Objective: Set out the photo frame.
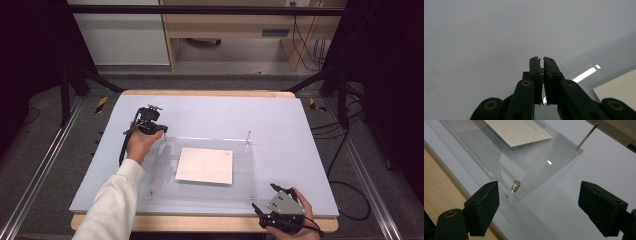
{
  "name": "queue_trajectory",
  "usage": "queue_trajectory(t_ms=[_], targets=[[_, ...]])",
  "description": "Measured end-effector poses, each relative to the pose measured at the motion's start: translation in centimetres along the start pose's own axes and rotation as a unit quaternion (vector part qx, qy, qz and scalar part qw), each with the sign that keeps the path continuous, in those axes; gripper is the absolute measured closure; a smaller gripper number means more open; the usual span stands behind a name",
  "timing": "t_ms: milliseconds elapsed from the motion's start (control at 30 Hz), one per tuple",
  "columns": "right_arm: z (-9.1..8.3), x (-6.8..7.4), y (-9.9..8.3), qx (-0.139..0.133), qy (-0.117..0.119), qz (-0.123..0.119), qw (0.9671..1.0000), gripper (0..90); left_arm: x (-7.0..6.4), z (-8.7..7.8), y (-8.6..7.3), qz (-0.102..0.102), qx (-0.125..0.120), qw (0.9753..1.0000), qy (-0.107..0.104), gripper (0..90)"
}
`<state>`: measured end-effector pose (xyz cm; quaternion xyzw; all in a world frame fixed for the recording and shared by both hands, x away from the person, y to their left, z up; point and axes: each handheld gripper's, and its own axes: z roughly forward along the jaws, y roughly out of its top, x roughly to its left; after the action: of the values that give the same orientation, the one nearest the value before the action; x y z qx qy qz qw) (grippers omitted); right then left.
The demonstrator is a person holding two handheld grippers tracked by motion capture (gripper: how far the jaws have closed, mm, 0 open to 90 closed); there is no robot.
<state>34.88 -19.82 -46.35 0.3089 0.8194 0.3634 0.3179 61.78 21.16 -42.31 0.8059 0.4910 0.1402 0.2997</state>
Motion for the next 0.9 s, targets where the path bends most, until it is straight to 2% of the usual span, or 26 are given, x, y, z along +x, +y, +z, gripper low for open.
queue_trajectory(t_ms=[100,200,400,900], targets=[[0.4,0.5,-0.1,0.005,0.003,-0.013,0.9999,13.7,0.0,0.0,0.0,-0.001,0.000,1.0000,0.000,85.1],[0.8,0.8,-0.4,0.012,0.007,-0.011,0.9999,13.0,0.1,0.0,0.0,-0.001,0.000,1.0000,-0.003,85.1],[1.4,0.8,-0.4,0.021,0.009,-0.022,0.9995,16.7,0.1,0.1,0.1,-0.001,0.001,1.0000,-0.002,85.0],[2.5,0.7,-0.5,0.029,0.009,-0.023,0.9993,23.4,0.2,0.1,0.2,-0.001,0.004,1.0000,-0.002,85.1]])
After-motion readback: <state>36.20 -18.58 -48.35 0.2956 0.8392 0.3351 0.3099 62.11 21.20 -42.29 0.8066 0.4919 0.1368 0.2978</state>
